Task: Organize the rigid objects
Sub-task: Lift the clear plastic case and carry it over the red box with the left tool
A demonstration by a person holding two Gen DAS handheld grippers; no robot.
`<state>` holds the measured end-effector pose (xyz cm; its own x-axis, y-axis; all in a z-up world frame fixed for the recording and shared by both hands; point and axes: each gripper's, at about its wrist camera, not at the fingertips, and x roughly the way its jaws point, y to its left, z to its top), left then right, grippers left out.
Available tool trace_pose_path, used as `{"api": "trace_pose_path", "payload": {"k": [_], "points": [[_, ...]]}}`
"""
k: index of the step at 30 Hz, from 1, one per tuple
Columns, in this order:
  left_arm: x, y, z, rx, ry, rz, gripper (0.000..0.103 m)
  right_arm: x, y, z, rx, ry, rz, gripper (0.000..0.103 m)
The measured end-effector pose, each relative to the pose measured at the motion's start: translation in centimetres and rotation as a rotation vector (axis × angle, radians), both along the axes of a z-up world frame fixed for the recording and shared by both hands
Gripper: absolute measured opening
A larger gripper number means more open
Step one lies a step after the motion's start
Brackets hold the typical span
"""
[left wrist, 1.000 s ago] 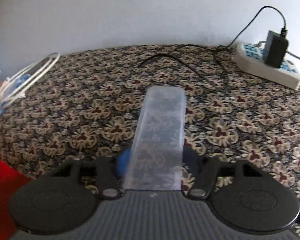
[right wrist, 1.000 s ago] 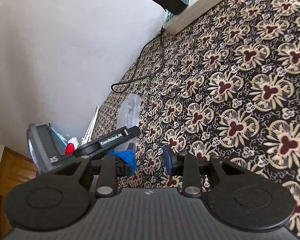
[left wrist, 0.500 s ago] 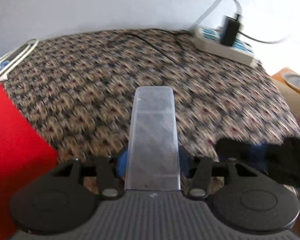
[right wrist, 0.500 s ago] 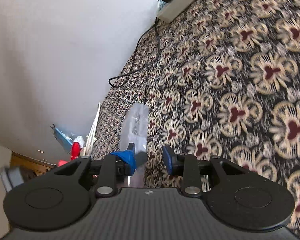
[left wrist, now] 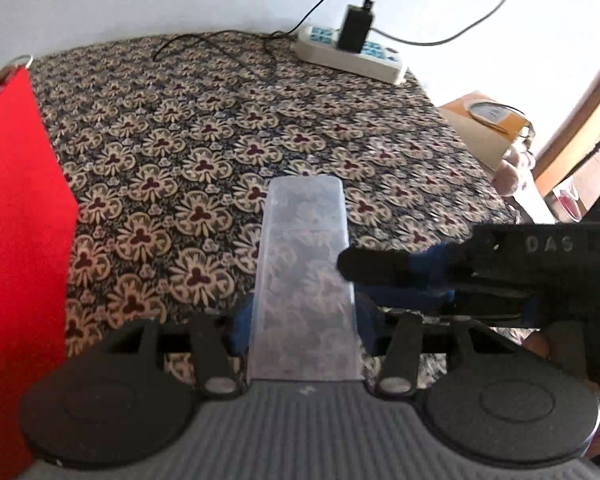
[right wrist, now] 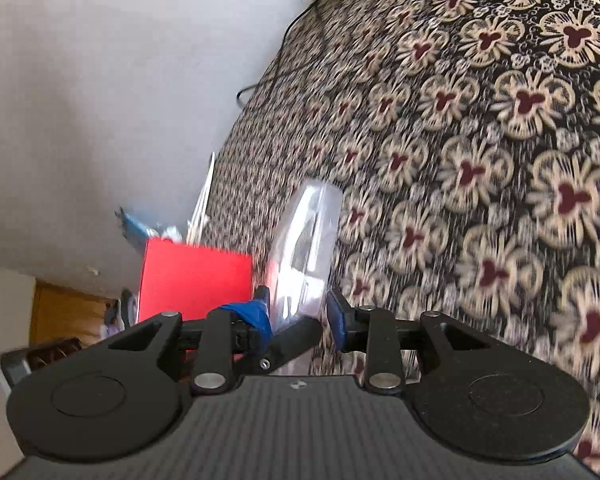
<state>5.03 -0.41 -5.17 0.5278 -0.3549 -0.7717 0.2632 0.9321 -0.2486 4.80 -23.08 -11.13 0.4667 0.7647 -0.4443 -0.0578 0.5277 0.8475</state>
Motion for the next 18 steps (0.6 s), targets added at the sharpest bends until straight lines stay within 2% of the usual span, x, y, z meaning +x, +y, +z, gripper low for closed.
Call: {"api": "trace_pose_path", "payload": {"k": [7,18], "points": [[-3.4,1.2,2.1,0.007,-0.059,-0.026,0.051,-3.1,1.8,2.3,-0.018,-0.044,0.017,0.015],[-9.5,6.1,5.5,0.031,-0.186,-0.047,0.051,-7.4,8.1,6.1,-0.055,-0.156,0.052,0.014]]}}
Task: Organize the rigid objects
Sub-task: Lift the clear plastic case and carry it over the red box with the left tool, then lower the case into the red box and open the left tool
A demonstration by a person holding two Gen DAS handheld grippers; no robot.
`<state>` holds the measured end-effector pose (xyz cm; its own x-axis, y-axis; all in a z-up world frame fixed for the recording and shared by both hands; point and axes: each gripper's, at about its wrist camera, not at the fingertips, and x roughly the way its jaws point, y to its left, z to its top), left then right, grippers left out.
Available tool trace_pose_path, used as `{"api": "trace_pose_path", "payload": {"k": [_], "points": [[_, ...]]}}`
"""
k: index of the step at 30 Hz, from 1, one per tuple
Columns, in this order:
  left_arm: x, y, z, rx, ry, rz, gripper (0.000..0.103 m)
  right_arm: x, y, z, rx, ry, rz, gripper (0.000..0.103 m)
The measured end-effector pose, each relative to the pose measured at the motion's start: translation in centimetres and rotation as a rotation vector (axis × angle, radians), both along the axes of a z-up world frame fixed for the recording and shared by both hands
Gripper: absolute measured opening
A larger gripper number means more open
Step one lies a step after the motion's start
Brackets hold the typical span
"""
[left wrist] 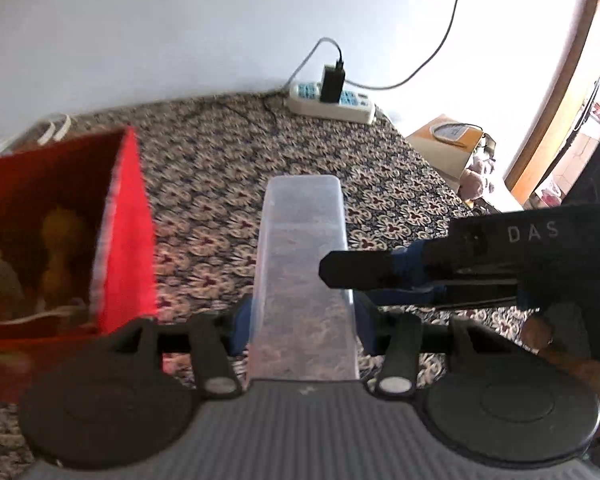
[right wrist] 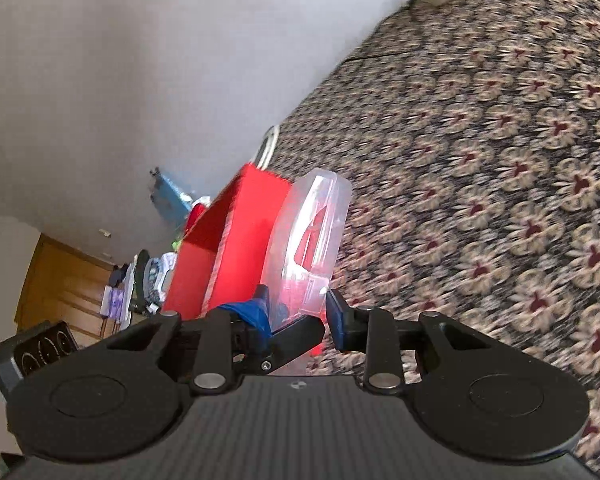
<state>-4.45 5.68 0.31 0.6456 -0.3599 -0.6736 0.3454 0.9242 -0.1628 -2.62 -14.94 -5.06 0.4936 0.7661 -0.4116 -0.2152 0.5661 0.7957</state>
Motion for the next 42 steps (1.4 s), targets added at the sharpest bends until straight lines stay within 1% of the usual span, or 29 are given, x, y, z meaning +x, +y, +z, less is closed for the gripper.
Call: {"api": "trace_pose_path", "payload": {"k": [6,8,12,16,19,21,23,29,31,33,35,38,42], "points": [[-1.8,4.8,2.4,-0.029,-0.060,-0.010,0.050,-1.9,3.4,2.7,-0.032,-0.090,-0.010,0.014],[-2.3,6.4,3.3,-0.030,-0.092,-0.014,0.050,-2.4,4.9,3.7,-0.035,-0.122,-0.010,0.014],[-2.6,9.9,4.5,-0.040,-0.133,-0.017,0.050,-2.4,8.4,5.1,-0.054,-0.171,-0.011,0.014],[-1.9,12.8,5.1,-0.051,-0.140,-0.018,0.050,-1.9,11.5,6.1,-0.086,-0.187,-0.009,0.014],[-1.0,14.4,5.4,-0.038,-0.144,-0.015,0.050,-1.3,12.8,7.3,-0.115,-0.177,-0.007,0.014],[-0.1,15.2,5.4,-0.038,-0.131,-0.007,0.050,-0.3,14.0,7.9,-0.149,-0.162,-0.001,0.014],[1.0,15.9,5.2,-0.053,-0.099,0.002,0.050,0.5,15.0,8.4,-0.198,-0.140,0.011,0.014],[3.5,17.5,3.0,-0.121,-0.002,0.034,0.050,3.6,17.6,8.4,-0.343,-0.050,0.069,0.015],[4.3,17.7,2.7,-0.146,0.020,0.042,0.051,4.2,17.9,8.1,-0.355,-0.019,0.068,0.015],[4.8,17.8,2.5,-0.150,0.031,0.055,0.051,5.1,18.0,7.9,-0.353,0.011,0.076,0.015],[5.3,17.8,2.2,-0.141,0.044,0.066,0.050,5.6,18.7,7.9,-0.374,0.020,0.087,0.015],[6.1,18.1,1.3,-0.149,0.079,0.082,0.051,6.3,19.7,7.4,-0.410,0.021,0.091,0.015],[7.5,18.5,-0.2,-0.159,0.150,0.102,0.051,6.8,20.8,6.3,-0.457,0.038,0.095,0.015]]}}
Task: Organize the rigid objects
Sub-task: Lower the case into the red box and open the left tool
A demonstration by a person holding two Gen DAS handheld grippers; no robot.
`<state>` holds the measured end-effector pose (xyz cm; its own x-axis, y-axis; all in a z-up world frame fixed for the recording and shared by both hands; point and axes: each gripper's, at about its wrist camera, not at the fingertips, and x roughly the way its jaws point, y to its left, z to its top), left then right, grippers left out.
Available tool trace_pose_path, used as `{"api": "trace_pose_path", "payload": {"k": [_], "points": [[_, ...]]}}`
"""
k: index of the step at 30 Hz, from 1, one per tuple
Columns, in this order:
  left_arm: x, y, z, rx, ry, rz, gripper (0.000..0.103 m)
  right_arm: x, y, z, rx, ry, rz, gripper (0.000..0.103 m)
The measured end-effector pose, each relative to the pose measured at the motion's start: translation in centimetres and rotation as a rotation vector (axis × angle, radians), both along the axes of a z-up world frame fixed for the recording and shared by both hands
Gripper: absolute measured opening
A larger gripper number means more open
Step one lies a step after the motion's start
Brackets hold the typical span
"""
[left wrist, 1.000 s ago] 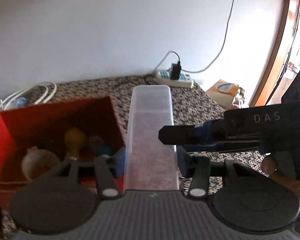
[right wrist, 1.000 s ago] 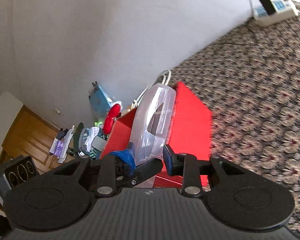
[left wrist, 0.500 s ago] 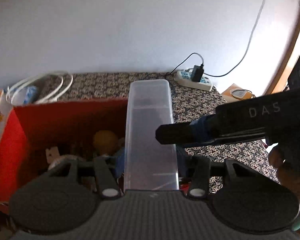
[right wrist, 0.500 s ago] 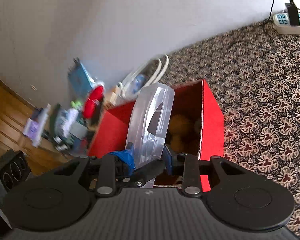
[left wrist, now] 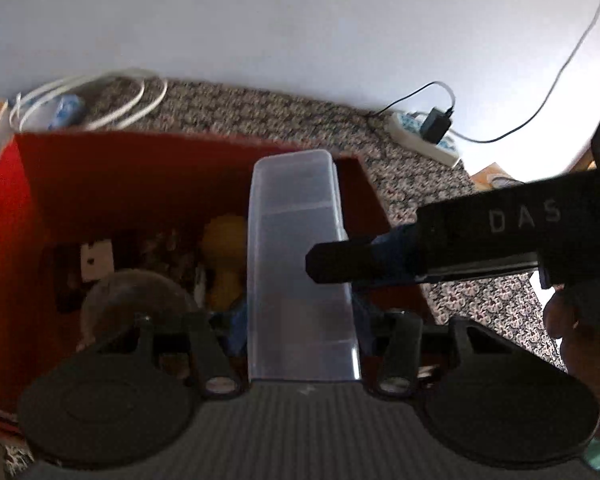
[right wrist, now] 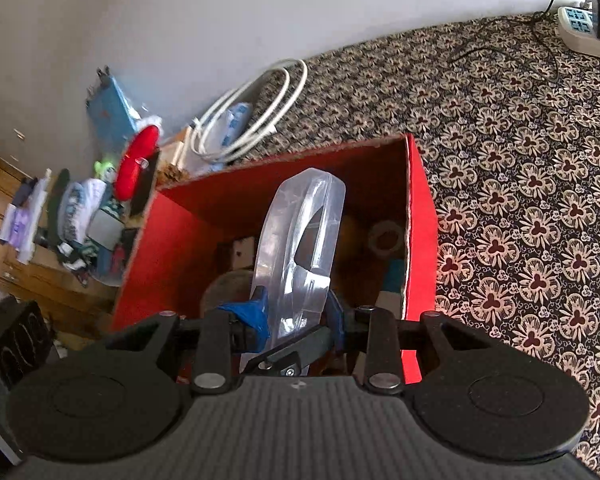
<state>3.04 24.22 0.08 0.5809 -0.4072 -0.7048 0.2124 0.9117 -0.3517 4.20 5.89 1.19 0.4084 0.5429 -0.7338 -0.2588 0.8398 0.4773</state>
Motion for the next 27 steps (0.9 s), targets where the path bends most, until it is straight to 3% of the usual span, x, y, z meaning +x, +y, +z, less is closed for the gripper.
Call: {"api": "trace_pose_path", "payload": {"k": [6,17,27], "points": [[0.5,0.2,-1.8,-0.007,0.080,0.014,0.052,0.2,1.9,-0.9,-0.090,-0.007,0.031,0.016],[0.7,-0.6,-2.1,0.056,0.086,0.009,0.055,-1.2,3.7,-1.3,-0.243,-0.159,0.040,0.015],[-0.3,-1.3,-0.8,0.156,0.013,0.022,0.056,-2.4,1.5,-1.0,-0.104,-0.152,-0.062,0.015]]}}
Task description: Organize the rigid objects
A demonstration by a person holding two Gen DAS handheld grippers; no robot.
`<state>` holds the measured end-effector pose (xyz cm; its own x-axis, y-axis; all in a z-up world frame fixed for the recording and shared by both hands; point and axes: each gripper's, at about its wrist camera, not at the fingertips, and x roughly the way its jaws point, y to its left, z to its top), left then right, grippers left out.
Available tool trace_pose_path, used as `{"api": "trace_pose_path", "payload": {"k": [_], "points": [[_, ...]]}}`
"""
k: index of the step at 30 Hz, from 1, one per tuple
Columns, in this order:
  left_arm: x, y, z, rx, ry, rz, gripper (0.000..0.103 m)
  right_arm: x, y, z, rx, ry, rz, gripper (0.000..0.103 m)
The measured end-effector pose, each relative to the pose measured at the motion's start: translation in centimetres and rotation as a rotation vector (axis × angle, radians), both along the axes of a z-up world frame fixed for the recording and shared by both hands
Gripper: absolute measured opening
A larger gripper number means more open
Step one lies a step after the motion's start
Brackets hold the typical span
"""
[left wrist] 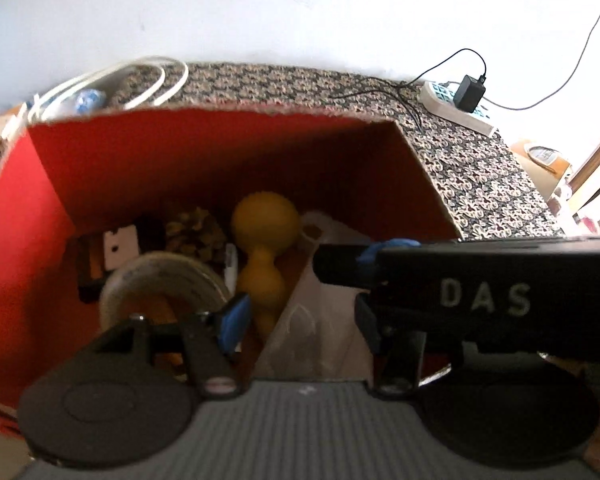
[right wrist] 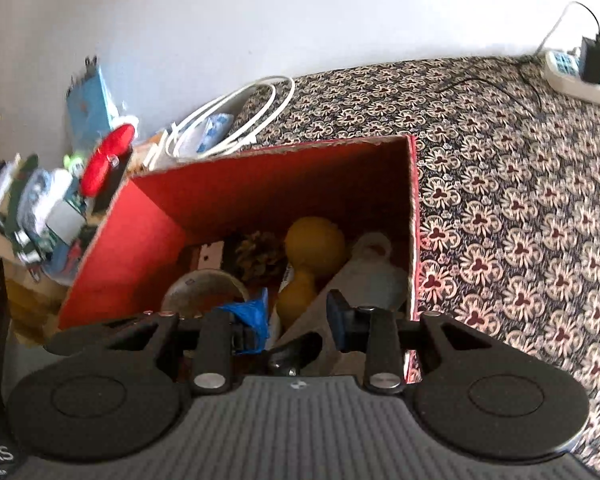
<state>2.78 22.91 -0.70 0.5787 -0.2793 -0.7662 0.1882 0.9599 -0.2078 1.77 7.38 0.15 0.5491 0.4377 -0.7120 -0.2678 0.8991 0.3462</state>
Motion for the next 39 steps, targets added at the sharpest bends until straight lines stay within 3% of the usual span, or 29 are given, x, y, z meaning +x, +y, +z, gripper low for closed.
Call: {"api": "trace_pose_path", "payload": {"k": [6,15,23,27,32,39], "points": [[-1.9,-0.3,1.8,0.069,-0.066,0.010,0.058,-2.3,-1.1,1.0,0.068,-0.031,-0.028,0.015],[-5.1,-0.4,4.5,0.141,-0.139,0.040,0.062,-6.3,-1.5,2.9,0.021,-0.152,-0.036,0.015],[-7.7,-0.4,5.9,0.159,-0.137,0.041,0.064,-8.6,-2.9,3.5,0.010,-0.183,-0.086,0.015],[-8.8,-1.6,5.9,0.187,-0.134,0.020,0.065,-9.8,-3.9,3.6,0.007,-0.187,-0.129,0.016],[-9.6,-3.8,5.0,0.193,-0.105,-0.040,0.065,-11.2,-5.4,2.8,-0.099,-0.203,-0.212,0.016],[-10.2,-8.5,4.0,0.213,-0.101,-0.138,0.065,-11.9,-9.6,1.0,-0.118,-0.130,-0.338,0.016]]}}
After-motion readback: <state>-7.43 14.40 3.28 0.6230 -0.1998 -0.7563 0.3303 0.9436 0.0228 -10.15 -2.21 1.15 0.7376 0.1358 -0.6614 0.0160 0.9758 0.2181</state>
